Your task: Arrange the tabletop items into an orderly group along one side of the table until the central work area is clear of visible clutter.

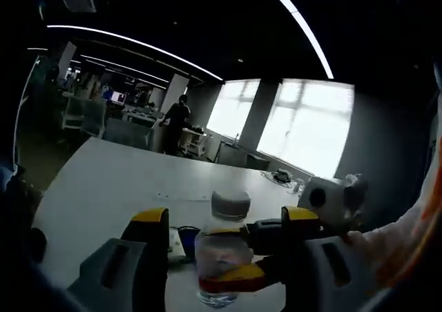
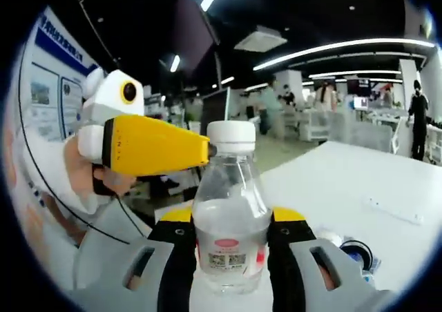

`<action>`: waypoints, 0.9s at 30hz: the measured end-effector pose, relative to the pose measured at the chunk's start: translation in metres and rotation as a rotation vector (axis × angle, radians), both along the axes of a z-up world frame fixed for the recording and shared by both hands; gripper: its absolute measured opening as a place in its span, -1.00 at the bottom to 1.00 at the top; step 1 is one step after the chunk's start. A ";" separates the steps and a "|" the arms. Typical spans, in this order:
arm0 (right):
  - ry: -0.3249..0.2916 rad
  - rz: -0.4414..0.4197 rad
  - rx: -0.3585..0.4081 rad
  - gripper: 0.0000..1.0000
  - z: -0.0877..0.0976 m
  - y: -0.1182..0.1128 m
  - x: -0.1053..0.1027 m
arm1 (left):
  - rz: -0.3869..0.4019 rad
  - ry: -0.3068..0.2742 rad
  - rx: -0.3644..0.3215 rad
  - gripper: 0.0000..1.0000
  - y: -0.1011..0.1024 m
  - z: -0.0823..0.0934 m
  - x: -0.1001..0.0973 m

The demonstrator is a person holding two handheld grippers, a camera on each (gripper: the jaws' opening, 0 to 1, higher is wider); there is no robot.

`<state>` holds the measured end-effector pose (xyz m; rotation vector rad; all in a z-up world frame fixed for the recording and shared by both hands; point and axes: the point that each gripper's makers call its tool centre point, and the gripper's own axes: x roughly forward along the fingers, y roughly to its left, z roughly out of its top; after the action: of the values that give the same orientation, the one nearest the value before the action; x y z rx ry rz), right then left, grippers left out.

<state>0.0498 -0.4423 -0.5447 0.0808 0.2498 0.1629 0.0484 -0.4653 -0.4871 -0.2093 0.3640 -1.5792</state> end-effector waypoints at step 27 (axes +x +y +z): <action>0.080 -0.009 0.049 -0.02 -0.036 0.000 0.000 | -0.019 -0.126 0.132 -0.59 -0.008 -0.028 0.007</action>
<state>0.0500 -0.4425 -0.5804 0.1369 0.3254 0.1575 0.0558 -0.4731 -0.5148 -0.0043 0.3708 -1.5719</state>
